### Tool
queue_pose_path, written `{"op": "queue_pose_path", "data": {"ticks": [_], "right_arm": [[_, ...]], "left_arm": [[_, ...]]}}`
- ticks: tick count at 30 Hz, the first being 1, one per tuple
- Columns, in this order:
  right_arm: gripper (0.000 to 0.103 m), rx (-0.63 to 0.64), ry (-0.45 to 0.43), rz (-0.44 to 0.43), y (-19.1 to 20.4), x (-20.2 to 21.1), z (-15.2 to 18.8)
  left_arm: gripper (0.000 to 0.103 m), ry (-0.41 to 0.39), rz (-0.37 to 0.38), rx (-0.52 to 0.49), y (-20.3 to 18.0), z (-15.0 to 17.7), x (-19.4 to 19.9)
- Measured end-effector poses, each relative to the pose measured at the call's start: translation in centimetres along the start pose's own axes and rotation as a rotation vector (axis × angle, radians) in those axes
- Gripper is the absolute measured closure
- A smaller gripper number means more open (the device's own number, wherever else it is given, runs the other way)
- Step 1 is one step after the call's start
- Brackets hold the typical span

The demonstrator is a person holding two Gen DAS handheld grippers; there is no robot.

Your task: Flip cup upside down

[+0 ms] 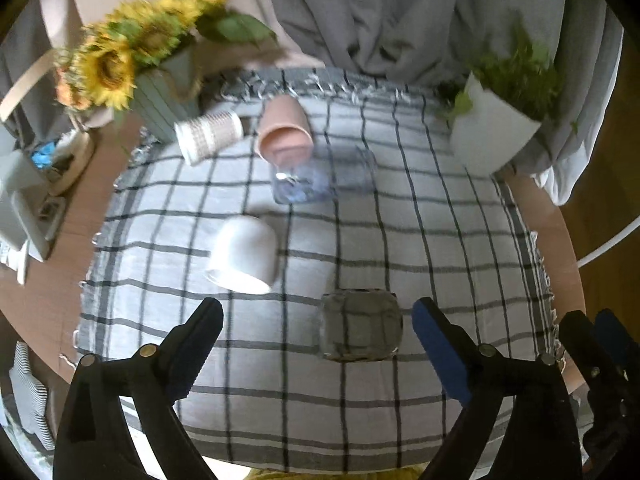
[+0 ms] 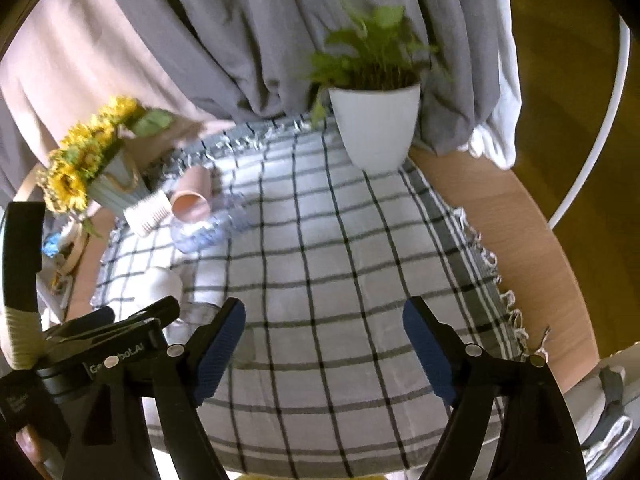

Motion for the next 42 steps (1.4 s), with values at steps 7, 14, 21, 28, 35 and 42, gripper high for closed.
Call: {"op": "queue_pose_path", "data": {"ticks": [7,14,21,28,35,42], "right_arm": [[0.016,0.100,-0.114,0.002,3.4,3.2,0.1],[0.015,0.153,-0.148,-0.024,6.7,5.4,1.3],[0.014,0.179,-0.204,-0.029,9.0,7.1,2.6],[0.013,0.181,-0.243,-0.025,10.9,7.9,4.0],[0.013,0.179,-0.254,-0.014,12.7,8.0,5.1],[0.013,0.173,-0.280,-0.007,13.5,8.0,5.5]], "left_arm": [[0.002,-0.140,-0.054,0.040,3.4,1.4,4.3],[0.000,-0.247,-0.087,0.069,6.5,2.7,7.5],[0.000,-0.320,-0.124,0.067,8.9,4.0,9.4],[0.000,-0.364,-0.135,0.056,10.7,5.2,10.6],[0.000,-0.368,-0.116,0.047,11.9,5.6,10.7],[0.000,-0.378,-0.106,0.036,12.3,5.6,10.8]]}}
Point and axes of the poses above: each gripper's, at about its wrist camera, not at the fingertips, and x roughly against the way its jaws point, y to its left, z to its underside, the point moved 1 cm from there along -x, roughly the way its jaws point, and after that the axes turned 11 degrees about y, right-handed, at the moved point
